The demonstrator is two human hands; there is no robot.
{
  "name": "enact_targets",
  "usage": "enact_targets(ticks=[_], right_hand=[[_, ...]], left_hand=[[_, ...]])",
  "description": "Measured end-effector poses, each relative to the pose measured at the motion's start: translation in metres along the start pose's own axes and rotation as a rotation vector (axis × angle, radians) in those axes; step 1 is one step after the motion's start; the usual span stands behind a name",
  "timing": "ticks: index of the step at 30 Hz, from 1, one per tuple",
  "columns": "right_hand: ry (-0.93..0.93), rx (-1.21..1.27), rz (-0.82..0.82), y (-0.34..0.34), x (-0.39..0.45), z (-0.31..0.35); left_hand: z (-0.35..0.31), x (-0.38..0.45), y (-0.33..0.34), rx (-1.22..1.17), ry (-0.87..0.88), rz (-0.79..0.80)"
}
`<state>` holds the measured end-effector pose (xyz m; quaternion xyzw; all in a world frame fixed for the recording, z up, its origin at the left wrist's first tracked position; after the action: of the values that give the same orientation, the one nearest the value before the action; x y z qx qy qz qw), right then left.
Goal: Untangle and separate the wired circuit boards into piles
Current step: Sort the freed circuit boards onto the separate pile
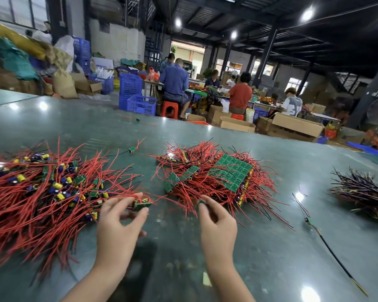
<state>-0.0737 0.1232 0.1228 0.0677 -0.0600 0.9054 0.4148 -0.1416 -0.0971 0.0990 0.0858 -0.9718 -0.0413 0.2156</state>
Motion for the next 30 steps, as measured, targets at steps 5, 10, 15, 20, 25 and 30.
enact_targets(ticks=[5, 10, 15, 20, 25, 30], right_hand=[[0.499, 0.500, -0.026, -0.009, 0.015, -0.041], [0.599, 0.759, 0.145, 0.018, 0.002, -0.037], [0.511, 0.693, 0.331, 0.041, -0.014, -0.024], [0.274, 0.308, 0.459, 0.052, -0.028, -0.014], [0.000, 0.026, 0.533, 0.052, -0.033, 0.003], [-0.393, -0.195, 0.463, 0.045, -0.038, 0.030]], left_hand=[[0.031, -0.002, 0.016, -0.021, -0.225, 0.120], [0.028, -0.007, 0.002, -0.124, -0.250, -0.109], [-0.004, -0.013, 0.019, -0.040, -0.086, 0.124], [0.001, -0.036, 0.054, -0.365, -0.336, 0.384], [0.012, -0.030, 0.045, -0.480, -0.414, 0.231], [0.007, -0.028, 0.045, -0.625, -0.480, 0.237]])
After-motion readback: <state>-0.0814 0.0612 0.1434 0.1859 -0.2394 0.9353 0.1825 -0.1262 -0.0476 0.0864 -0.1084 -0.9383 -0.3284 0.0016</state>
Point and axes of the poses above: each hand's wrist, its own x-axis towards the middle knuckle, its own y-axis out of the palm, z = x × y, the point moved 8 cm from there along x, towards the middle knuckle, and after that the axes turned 9 degrees about y, right-handed, at the moved point
